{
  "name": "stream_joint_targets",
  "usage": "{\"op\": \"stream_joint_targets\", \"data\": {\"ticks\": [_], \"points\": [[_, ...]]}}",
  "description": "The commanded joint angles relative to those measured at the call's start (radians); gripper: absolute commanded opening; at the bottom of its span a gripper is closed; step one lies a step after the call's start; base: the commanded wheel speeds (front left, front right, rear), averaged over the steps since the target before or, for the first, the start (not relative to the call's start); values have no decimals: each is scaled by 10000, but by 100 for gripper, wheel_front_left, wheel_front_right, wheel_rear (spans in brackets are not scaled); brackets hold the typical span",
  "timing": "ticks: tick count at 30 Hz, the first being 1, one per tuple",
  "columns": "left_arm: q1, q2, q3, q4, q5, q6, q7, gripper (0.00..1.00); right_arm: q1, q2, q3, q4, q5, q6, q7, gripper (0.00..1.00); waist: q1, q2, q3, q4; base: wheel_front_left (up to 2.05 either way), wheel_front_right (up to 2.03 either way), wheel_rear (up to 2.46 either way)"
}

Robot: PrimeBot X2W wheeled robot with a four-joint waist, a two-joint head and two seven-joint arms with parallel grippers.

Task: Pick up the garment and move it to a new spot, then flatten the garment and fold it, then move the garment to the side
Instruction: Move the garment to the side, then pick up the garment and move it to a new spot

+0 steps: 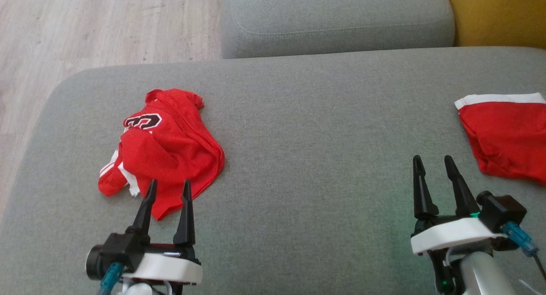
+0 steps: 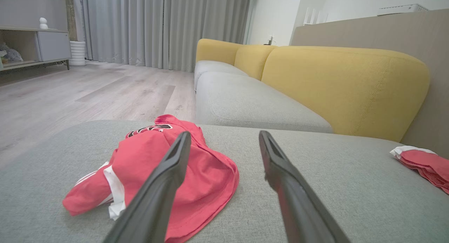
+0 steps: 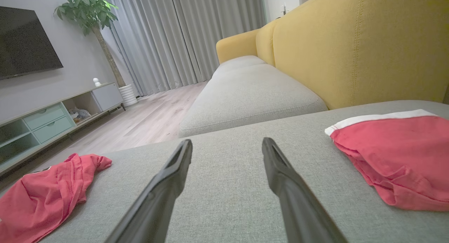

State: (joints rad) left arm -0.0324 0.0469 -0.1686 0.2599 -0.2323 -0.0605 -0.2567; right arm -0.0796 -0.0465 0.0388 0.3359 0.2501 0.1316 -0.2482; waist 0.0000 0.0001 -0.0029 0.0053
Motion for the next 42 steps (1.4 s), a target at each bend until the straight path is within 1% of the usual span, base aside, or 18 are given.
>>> {"op": "stream_joint_targets", "data": {"ticks": [1,7,14,20,26,33,37,42], "points": [[-210,33,230,-277,-64,76,-51,100,-219,-39,295,-375,80,-9,-132,100,0,-1,-12,10,0,0,0],[-227,33,236,-241,-83,77,-51,100,-191,-39,268,-445,179,-9,-133,100,0,-1,-68,113,0,0,0],[-208,33,208,-212,-58,53,-51,100,-120,-38,380,-450,272,-9,-134,100,0,-1,-132,465,0,0,0],[-187,33,188,-156,-30,59,-51,100,54,-38,625,-425,378,-9,-135,100,0,-1,-195,997,0,0,0],[-99,33,355,-139,100,26,-51,100,256,-38,1232,-396,419,-9,-135,100,0,-1,-260,1757,0,0,0],[82,33,483,-43,275,-121,-51,100,392,-38,1816,-295,654,-9,-135,100,0,-1,-418,2662,0,0,0],[147,33,487,-24,317,-160,-51,100,399,-38,2005,-247,747,-9,-135,100,0,-1,-459,2884,0,0,0],[103,33,460,21,376,-215,-51,100,322,-38,2116,-248,748,-9,-135,100,0,-1,-307,2851,0,0,0]]}}
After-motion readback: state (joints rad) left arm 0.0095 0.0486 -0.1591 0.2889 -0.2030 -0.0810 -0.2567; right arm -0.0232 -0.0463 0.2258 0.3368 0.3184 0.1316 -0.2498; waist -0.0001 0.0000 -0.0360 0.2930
